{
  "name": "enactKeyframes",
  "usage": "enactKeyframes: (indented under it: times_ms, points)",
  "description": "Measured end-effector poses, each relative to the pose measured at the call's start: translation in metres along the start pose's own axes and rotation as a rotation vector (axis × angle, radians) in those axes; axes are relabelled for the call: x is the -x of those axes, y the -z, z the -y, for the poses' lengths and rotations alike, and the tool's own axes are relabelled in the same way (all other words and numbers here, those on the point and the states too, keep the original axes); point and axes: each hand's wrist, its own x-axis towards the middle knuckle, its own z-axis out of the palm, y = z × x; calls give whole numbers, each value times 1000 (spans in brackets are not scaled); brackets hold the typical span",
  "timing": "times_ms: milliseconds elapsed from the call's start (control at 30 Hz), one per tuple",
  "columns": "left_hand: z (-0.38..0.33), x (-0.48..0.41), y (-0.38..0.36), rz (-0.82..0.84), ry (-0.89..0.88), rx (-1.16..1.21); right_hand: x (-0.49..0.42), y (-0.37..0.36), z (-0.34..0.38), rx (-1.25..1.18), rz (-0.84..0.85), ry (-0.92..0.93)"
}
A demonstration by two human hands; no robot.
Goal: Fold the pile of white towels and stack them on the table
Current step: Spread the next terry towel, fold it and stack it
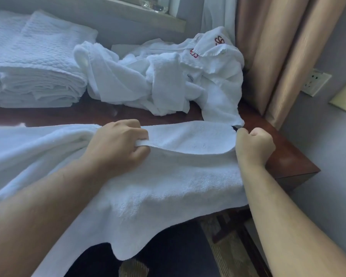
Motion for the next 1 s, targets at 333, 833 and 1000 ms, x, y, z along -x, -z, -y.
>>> enactKeyframes:
  times_ms: [333, 833, 1000]
  points:
    - [3, -1, -5, 86, -36, -107, 14, 6, 16, 273, -143, 268]
    - [6, 2, -2, 149, -108, -150, 39, -31, 32, 783, 699, 278]
    - [8, 8, 3, 174, -132, -165, 33, -35, 30, 794, 755, 216]
